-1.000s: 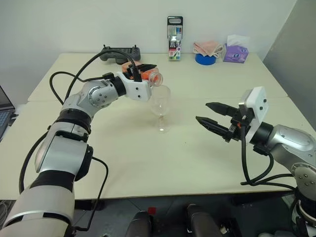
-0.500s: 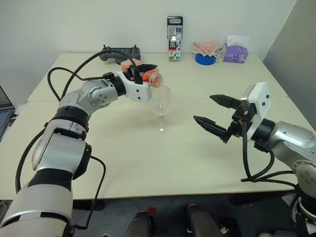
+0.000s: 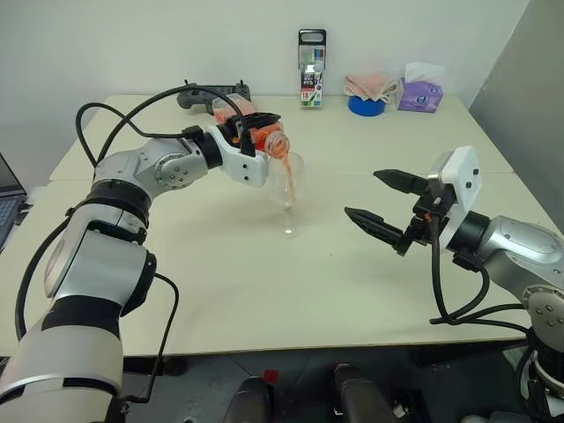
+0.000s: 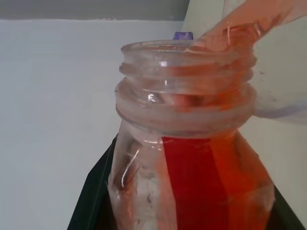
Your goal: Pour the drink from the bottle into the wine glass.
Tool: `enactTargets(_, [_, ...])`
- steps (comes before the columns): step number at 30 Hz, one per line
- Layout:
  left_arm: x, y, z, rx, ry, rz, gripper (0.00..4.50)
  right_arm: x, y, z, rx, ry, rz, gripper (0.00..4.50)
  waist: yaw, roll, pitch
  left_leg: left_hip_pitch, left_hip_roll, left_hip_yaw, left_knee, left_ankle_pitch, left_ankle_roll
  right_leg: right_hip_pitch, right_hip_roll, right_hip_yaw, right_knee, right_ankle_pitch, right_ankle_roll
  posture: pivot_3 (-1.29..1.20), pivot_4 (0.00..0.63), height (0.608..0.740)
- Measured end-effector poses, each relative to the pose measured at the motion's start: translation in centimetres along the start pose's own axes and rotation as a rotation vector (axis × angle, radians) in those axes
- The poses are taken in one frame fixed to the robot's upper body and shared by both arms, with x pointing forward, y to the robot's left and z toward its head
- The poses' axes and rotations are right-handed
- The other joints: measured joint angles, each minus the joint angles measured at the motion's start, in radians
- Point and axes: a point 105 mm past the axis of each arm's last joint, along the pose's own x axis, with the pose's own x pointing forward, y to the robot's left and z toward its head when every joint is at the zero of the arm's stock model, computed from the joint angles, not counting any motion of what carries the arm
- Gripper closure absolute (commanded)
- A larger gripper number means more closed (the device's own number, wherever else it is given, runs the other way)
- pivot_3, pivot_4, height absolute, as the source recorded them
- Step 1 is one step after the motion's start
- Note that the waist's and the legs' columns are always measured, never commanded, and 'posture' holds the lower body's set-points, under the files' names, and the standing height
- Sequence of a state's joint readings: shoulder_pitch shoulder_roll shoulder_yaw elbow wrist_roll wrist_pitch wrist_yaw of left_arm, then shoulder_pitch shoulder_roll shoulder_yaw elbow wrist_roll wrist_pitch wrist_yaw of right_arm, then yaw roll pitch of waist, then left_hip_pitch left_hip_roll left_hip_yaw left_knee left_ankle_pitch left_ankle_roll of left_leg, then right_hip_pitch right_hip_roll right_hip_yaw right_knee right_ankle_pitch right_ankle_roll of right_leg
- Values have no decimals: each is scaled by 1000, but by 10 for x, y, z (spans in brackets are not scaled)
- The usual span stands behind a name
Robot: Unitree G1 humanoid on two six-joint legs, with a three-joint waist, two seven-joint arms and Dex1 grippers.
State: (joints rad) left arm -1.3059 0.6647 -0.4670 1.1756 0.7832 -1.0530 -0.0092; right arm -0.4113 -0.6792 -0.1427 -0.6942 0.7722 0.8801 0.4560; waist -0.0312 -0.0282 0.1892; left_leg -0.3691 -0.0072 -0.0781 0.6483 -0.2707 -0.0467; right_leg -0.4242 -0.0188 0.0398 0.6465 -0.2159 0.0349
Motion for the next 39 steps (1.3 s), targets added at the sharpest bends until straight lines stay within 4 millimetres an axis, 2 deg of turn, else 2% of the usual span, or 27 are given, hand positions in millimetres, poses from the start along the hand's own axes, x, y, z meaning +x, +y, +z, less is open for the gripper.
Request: enactTargets(39, [0, 8, -8, 58, 36, 8, 2808, 1, 1, 0, -3, 1, 10, 0, 0, 0, 0, 0, 0, 0, 1, 0, 0, 0, 0, 0, 1, 2, -4, 0, 150, 740])
